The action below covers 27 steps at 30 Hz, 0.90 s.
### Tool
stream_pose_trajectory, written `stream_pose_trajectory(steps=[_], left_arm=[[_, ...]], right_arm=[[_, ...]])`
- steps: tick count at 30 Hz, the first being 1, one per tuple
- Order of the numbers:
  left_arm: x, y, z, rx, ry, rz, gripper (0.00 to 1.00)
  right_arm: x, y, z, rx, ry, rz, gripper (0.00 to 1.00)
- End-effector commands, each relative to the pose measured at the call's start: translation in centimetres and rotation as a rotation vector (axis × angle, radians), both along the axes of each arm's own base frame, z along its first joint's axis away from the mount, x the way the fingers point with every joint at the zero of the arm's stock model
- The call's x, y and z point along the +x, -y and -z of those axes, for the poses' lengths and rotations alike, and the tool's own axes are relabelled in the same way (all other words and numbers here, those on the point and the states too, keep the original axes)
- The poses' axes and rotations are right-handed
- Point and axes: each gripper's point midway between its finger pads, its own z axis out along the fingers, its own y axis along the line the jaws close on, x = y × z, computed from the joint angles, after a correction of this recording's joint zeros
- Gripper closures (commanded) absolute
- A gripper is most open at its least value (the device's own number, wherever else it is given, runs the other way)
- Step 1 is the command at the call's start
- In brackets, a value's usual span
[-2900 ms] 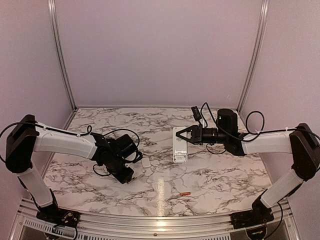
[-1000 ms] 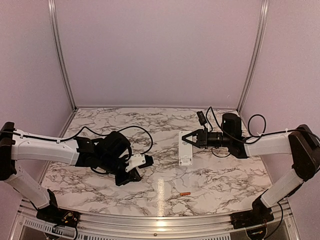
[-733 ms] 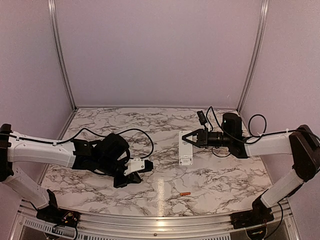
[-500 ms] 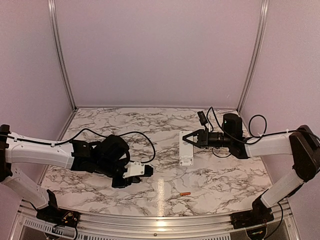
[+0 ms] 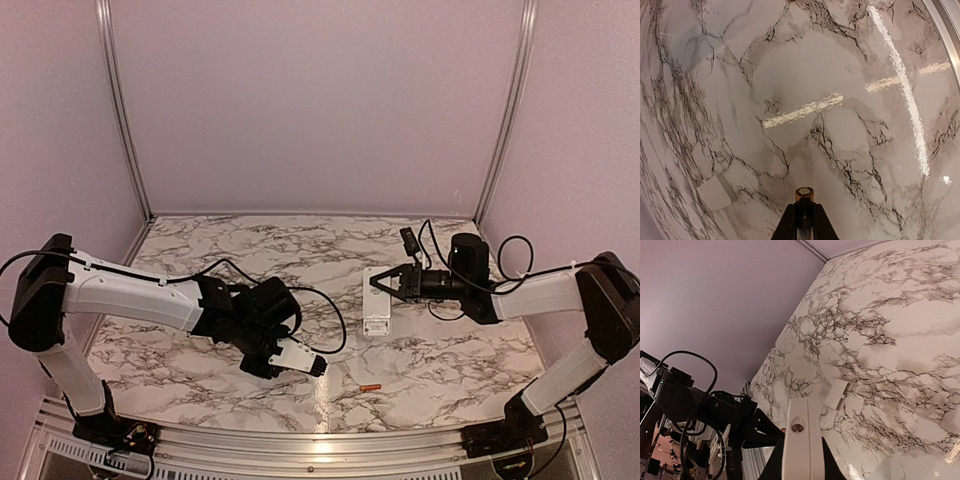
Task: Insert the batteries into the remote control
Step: Place the battery at the center of the board.
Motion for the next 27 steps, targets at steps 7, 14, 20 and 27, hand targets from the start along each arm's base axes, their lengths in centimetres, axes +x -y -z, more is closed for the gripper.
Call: stream_pose_trajectory(steps=[7, 14, 20, 27], left_arm=[[0.9, 0.2, 2.5, 0.151, 0.051, 0.078, 0.9], [1.1, -0.4, 4.5, 0.21, 0.049, 0.081, 0.88], [1.1, -0.7, 5.1, 0.228, 0.047, 0.076, 0.69], [2.5, 0.6, 1.4, 0.15, 0.081, -0.05, 0.52]], right_arm=[[0.0, 0.6, -2.3, 0.043, 0.071, -0.002, 1.0], [-0.1, 0.7, -2.2, 0.041, 0.066, 0.0, 1.0], [-0.1, 0.7, -2.1, 0.035, 0.065, 0.002, 1.0], [0.1, 0.7, -2.2, 0.035, 0.068, 0.005, 1.0]])
